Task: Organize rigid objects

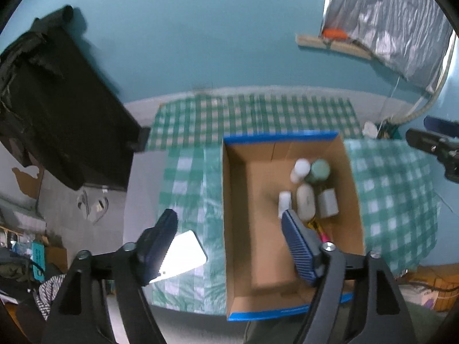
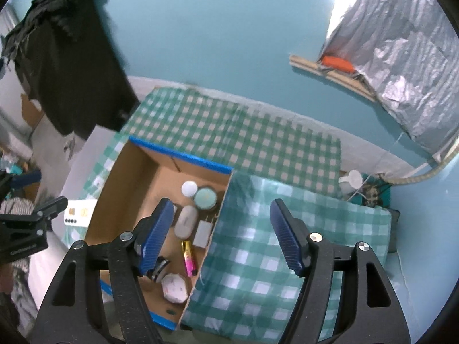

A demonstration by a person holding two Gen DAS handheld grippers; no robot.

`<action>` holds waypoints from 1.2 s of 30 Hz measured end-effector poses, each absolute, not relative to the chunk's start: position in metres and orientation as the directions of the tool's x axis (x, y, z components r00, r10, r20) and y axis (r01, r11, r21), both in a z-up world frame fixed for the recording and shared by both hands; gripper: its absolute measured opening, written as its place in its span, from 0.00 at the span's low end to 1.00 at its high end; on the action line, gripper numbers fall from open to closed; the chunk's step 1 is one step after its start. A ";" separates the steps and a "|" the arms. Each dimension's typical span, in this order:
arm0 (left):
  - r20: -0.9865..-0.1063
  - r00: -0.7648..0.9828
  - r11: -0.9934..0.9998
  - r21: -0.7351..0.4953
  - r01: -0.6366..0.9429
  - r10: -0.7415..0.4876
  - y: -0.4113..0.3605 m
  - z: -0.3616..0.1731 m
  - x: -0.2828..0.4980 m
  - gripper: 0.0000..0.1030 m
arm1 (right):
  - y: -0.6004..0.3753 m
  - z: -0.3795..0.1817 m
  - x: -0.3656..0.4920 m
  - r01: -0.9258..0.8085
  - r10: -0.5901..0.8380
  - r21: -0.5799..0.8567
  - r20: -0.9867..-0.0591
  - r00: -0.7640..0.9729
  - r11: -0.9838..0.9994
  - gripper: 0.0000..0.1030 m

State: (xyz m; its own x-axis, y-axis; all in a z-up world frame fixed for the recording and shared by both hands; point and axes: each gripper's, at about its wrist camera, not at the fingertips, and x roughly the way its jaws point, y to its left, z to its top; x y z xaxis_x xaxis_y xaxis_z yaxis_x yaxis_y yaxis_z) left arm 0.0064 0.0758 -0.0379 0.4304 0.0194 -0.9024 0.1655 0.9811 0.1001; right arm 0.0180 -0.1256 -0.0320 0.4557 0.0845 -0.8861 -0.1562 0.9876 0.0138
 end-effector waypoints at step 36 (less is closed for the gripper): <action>-0.760 0.649 0.984 0.106 0.145 -0.014 0.047 0.031 -0.014 0.99 | -0.173 0.018 -0.007 -0.015 0.020 0.013 -0.795 0.606 1.000 0.70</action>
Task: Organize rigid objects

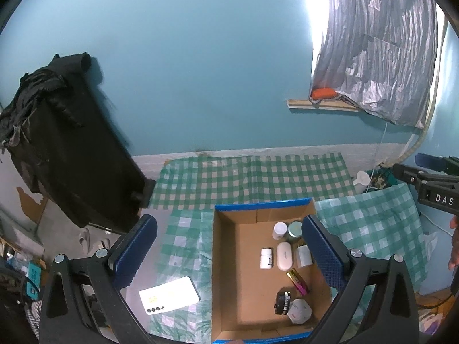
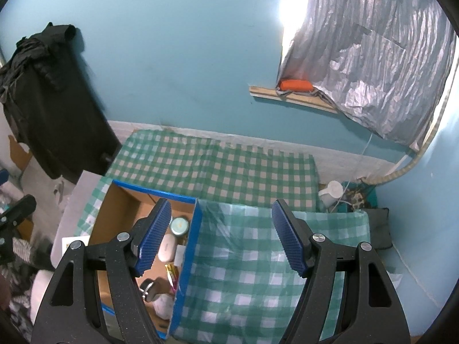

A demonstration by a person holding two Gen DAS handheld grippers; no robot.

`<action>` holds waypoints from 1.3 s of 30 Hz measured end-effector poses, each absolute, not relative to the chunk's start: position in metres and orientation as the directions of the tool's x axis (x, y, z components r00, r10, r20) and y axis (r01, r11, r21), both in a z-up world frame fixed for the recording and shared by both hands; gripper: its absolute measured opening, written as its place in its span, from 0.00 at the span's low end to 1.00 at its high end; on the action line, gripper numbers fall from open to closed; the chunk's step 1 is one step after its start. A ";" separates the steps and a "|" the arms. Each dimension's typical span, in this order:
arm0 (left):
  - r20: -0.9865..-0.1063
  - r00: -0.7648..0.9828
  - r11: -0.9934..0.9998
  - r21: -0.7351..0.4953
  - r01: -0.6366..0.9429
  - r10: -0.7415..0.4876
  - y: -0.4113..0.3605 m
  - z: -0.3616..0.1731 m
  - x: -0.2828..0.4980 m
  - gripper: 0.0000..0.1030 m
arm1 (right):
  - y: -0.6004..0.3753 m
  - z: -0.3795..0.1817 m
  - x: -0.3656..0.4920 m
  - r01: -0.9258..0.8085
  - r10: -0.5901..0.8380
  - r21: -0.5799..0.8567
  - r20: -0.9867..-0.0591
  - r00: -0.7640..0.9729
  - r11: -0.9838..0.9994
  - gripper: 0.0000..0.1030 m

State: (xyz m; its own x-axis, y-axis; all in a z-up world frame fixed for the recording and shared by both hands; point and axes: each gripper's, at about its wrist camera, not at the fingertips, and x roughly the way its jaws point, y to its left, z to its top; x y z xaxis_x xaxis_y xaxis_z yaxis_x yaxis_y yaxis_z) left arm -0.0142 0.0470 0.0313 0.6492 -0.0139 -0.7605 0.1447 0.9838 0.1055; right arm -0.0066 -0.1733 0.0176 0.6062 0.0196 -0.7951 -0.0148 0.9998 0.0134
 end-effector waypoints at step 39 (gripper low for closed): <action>-0.772 0.635 0.983 0.131 0.127 0.021 0.045 0.032 -0.019 0.99 | -0.172 0.017 -0.011 -0.010 0.017 0.013 -0.798 0.603 1.000 0.70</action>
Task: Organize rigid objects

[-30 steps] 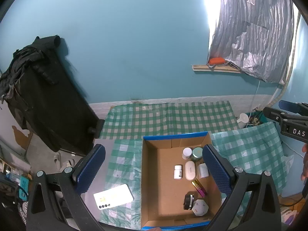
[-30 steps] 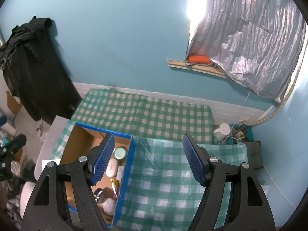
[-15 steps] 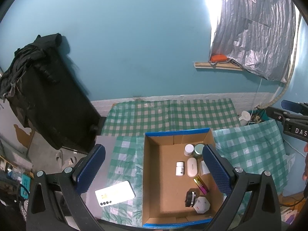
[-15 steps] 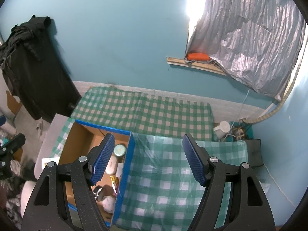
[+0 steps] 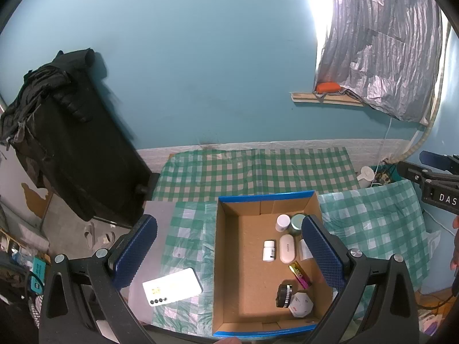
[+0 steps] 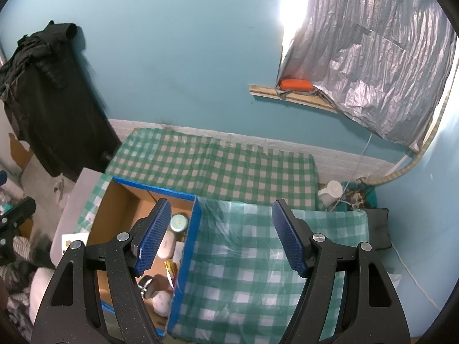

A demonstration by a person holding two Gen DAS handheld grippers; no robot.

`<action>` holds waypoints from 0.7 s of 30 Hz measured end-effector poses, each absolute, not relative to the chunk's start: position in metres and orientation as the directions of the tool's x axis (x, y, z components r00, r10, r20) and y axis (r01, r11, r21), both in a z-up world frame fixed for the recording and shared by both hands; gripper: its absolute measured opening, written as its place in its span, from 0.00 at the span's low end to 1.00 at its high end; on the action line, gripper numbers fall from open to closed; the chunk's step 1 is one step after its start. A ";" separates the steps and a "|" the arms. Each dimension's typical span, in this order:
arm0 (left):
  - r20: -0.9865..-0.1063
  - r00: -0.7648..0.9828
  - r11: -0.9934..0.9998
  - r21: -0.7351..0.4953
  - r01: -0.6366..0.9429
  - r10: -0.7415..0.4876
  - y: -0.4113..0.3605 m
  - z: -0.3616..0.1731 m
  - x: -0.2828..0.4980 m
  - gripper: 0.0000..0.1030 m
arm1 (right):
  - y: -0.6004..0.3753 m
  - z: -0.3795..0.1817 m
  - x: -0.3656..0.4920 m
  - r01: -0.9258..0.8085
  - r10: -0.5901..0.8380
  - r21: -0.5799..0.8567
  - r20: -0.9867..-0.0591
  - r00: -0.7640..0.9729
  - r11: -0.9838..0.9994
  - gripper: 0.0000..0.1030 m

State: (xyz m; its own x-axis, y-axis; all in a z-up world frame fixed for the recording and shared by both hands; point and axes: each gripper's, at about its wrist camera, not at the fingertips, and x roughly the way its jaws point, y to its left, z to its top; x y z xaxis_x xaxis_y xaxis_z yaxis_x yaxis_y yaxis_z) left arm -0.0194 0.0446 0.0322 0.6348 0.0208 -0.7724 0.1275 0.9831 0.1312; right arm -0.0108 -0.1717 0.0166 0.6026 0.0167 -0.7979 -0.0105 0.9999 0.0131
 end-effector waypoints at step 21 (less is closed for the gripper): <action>-0.777 0.629 0.983 0.136 0.124 0.028 0.044 0.031 -0.020 0.99 | -0.172 0.014 -0.014 -0.012 0.019 0.014 -0.800 0.600 1.000 0.70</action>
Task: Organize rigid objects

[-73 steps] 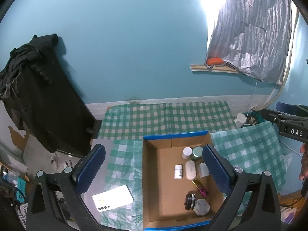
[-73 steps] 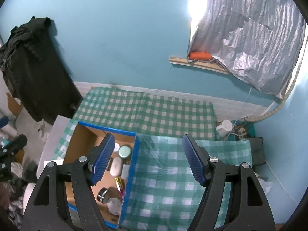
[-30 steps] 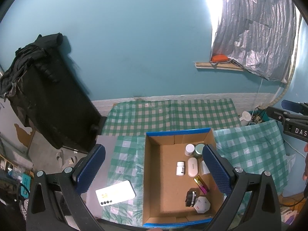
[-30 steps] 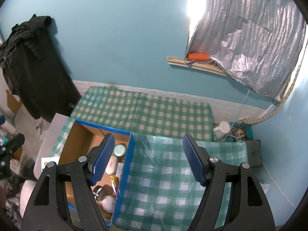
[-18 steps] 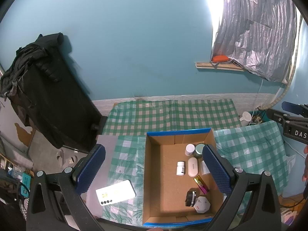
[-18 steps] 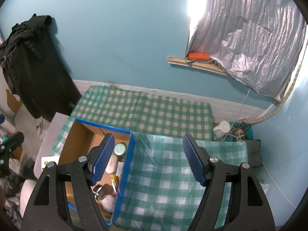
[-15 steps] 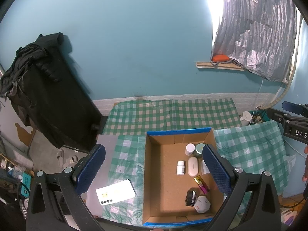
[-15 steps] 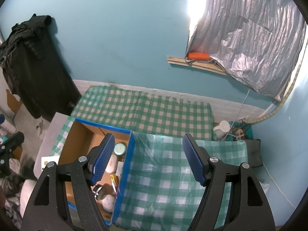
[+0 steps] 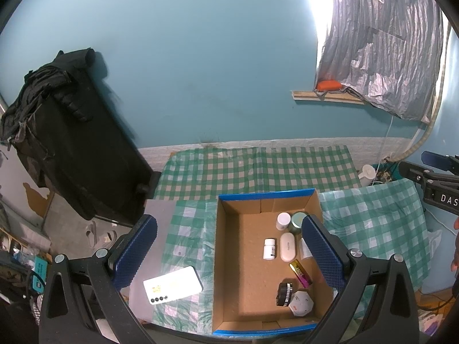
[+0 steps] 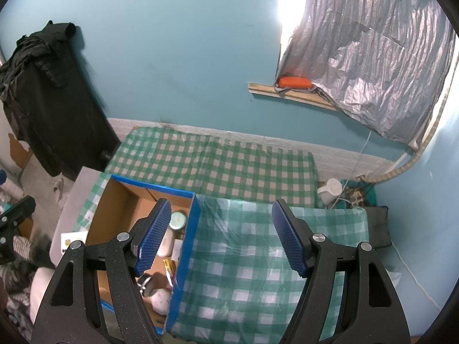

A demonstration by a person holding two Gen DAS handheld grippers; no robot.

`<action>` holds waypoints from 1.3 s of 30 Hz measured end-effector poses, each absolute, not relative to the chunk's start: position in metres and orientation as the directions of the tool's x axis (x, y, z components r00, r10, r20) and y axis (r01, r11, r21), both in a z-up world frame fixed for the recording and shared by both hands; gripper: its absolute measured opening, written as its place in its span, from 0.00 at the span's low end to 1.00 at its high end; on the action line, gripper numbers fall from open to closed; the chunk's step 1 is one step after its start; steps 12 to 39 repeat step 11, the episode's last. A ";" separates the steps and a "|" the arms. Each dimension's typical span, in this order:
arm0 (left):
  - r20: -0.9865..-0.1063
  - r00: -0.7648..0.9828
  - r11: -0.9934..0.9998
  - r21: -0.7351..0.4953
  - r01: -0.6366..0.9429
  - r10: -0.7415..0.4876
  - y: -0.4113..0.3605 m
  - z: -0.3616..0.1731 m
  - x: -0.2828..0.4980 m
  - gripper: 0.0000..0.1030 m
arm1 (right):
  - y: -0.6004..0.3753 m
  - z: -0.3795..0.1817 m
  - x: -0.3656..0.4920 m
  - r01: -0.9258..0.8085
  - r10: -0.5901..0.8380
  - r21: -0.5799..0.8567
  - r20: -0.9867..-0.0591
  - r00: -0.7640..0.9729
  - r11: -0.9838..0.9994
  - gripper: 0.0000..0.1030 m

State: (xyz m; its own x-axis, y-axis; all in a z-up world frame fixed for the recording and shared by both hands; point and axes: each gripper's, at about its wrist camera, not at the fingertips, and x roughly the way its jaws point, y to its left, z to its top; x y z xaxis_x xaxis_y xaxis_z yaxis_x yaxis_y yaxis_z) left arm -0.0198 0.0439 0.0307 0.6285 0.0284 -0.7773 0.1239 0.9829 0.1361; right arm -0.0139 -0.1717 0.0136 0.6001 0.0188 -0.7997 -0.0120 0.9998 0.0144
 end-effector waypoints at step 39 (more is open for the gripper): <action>-0.785 0.618 0.984 0.136 0.117 0.035 0.045 0.028 -0.017 0.99 | -0.172 0.013 -0.013 -0.012 0.017 0.012 -0.801 0.598 1.000 0.70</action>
